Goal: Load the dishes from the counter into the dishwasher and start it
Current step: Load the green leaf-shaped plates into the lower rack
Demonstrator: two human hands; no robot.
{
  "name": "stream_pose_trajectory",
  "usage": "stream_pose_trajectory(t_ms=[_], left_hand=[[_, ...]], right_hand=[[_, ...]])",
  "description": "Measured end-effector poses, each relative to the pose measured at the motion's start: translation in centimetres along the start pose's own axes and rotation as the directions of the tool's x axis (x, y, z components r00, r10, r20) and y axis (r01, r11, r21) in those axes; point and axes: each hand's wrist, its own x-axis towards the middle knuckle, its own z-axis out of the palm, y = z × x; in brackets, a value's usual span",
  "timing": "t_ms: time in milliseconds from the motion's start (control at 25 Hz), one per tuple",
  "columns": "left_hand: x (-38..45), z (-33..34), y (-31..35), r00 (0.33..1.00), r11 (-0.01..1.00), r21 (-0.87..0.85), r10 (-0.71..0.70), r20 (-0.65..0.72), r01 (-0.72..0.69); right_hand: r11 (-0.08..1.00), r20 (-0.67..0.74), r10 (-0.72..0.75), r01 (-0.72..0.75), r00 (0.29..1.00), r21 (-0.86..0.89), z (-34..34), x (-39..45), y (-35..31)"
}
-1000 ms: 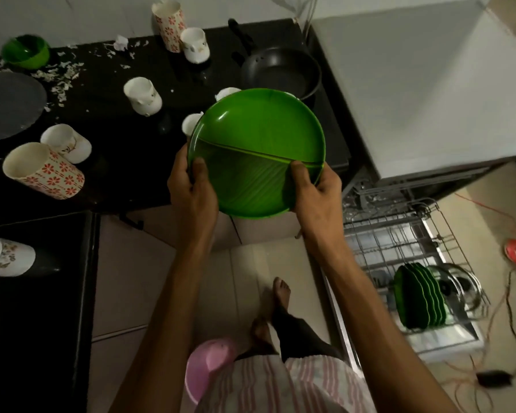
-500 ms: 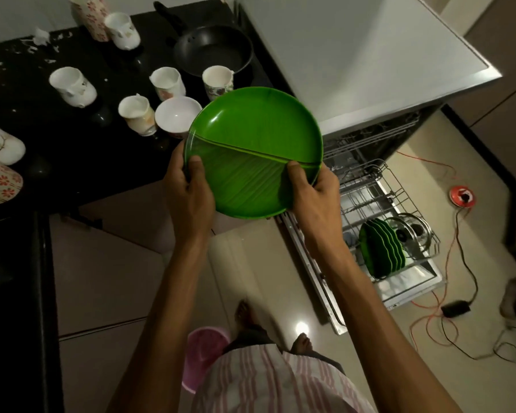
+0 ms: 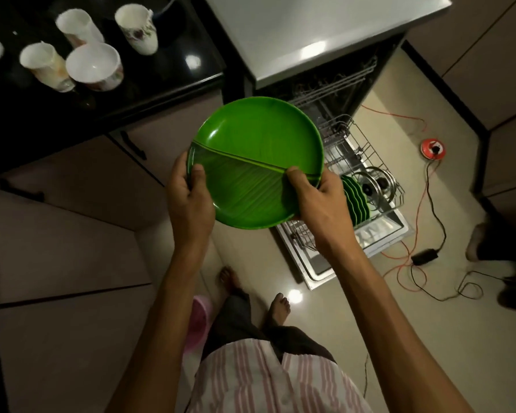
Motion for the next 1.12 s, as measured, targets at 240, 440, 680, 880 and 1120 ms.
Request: stream_pose_trajectory(t_ms=[240, 440, 680, 880, 1120], left_hand=[[-1.1, 4.1, -2.3, 0.996, 0.997, 0.058, -0.057, 0.074, 0.053], [1.6, 7.5, -4.9, 0.986, 0.986, 0.166, -0.043, 0.16, 0.016], [1.1, 12.9, -10.9, 0.933, 0.928, 0.348, -0.235, 0.274, 0.132], [-4.4, 20.2, -17.6, 0.822, 0.88, 0.441, -0.379, 0.425, 0.178], [-9.0, 33.0, -23.7, 0.652, 0.878, 0.411, -0.463, 0.6, 0.245]], right_hand=[[0.997, 0.002, 0.08, -0.08, 0.997, -0.019, -3.6, 0.9, 2.1], [0.989, -0.004, 0.146, -0.146, 0.989, -0.022, -5.5, 3.4, 3.6], [0.982, -0.1, 0.162, -0.17, 0.982, -0.083, -8.8, 6.4, 9.3], [0.896, -0.199, 0.128, -0.199, 0.972, -0.397, -13.5, 9.4, 16.8], [0.744, -0.175, 0.151, -0.228, 0.973, -0.628, -20.7, 14.4, 25.8]])
